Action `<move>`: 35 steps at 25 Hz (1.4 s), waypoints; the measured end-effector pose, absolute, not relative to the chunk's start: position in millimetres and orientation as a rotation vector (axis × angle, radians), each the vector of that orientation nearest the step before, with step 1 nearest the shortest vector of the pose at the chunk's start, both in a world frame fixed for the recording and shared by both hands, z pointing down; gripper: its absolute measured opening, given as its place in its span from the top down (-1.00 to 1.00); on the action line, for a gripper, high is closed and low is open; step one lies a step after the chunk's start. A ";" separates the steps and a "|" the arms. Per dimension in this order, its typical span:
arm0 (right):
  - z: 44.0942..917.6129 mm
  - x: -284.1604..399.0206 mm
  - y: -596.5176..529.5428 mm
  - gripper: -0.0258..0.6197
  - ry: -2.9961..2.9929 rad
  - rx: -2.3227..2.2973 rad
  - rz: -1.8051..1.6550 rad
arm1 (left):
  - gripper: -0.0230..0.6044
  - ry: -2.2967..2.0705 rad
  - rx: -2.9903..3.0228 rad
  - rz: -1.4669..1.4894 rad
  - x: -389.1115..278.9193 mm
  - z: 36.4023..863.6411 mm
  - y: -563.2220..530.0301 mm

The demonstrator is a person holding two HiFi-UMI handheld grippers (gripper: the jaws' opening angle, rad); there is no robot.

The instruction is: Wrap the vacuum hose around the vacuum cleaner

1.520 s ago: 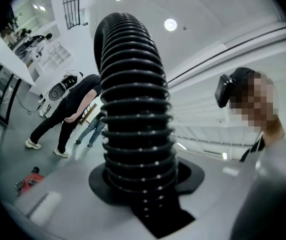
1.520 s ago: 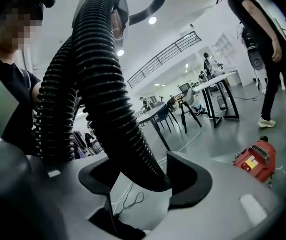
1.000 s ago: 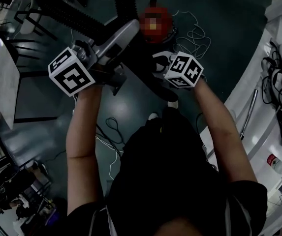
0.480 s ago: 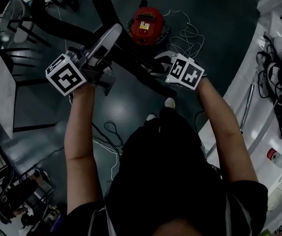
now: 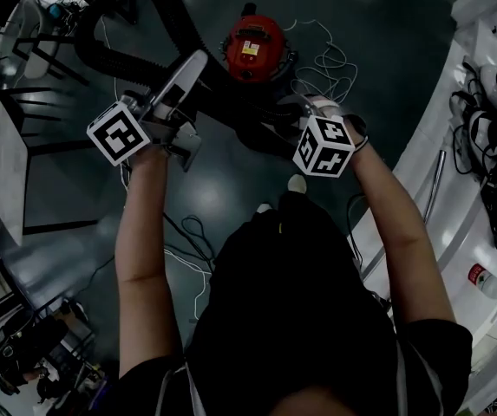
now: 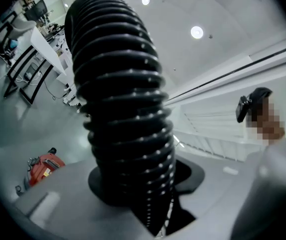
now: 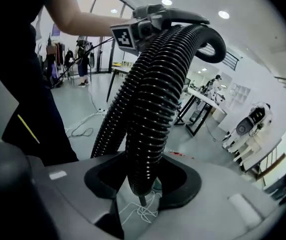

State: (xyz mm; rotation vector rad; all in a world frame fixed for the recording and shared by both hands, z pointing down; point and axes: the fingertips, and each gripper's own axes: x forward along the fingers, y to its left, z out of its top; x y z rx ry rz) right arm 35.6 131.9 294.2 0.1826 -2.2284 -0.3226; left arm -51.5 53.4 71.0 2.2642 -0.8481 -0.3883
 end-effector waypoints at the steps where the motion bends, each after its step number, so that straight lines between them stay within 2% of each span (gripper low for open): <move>1: 294.0 39.4 130.6 0.38 -2.210 0.183 -0.353 | 0.36 -0.853 2.264 -0.379 -50.7 72.9 52.2; 22: 278.9 96.6 79.9 0.36 -2.132 0.240 -0.313 | 0.32 -1.181 2.188 -0.665 -31.7 77.7 -12.0; 35: 305.0 81.1 37.9 0.36 -2.068 0.290 -0.157 | 0.31 -1.285 2.119 -0.660 -53.6 118.9 -76.7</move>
